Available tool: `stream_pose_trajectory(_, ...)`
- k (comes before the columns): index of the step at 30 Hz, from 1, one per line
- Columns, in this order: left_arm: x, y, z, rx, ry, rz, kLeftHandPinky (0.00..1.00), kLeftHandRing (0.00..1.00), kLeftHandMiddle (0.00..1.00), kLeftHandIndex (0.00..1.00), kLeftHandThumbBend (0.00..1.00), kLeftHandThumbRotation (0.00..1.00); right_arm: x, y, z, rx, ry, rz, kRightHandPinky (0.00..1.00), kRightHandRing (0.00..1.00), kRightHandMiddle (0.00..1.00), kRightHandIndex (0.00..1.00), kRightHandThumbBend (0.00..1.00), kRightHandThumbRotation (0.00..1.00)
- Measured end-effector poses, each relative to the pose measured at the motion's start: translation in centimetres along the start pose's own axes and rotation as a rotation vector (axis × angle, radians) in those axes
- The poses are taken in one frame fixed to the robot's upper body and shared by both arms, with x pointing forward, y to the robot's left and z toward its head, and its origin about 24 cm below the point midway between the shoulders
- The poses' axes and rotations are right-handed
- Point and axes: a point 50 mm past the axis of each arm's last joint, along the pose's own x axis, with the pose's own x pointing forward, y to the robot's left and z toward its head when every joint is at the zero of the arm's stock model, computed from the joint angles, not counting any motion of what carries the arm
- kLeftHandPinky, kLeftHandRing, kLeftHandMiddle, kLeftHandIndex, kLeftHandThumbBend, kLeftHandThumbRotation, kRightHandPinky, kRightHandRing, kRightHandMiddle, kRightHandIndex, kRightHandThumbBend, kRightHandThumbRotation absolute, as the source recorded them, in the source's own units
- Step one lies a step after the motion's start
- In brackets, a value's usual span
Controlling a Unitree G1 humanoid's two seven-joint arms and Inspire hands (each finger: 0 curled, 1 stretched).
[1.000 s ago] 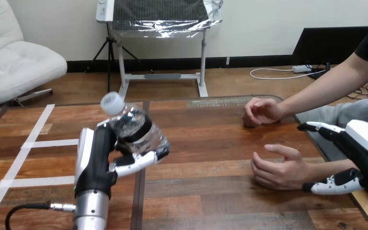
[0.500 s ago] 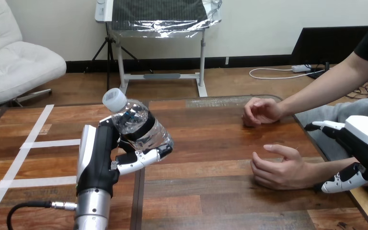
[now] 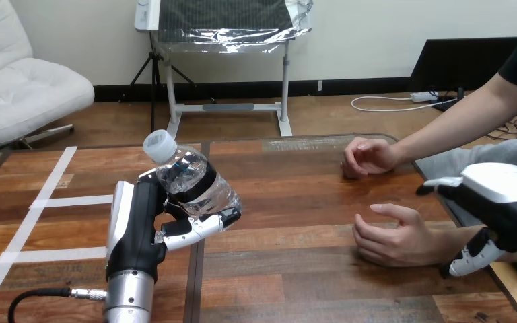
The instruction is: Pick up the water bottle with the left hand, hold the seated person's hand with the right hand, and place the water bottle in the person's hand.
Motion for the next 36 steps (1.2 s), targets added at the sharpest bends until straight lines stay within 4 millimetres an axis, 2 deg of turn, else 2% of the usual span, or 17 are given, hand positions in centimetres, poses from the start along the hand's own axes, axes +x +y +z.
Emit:
stream_pose_trajectory(11, 0.0, 0.0, 0.0, 0.0, 0.0, -0.002, 0.34, 0.37, 0.42, 0.51, 0.59, 0.0, 2.0, 0.4, 0.4, -0.098, 0.001, 0.09, 0.87, 0.9, 0.9, 0.88, 0.78, 0.03)
stream_pose_trajectory(36, -0.1, 0.0, -0.1, 0.002, 0.002, -0.01, 0.35, 0.38, 0.43, 0.51, 0.58, 0.0, 5.3, 1.3, -0.1, -0.311, 0.058, 0.234, 0.82, 0.86, 0.87, 0.85, 0.75, 0.14)
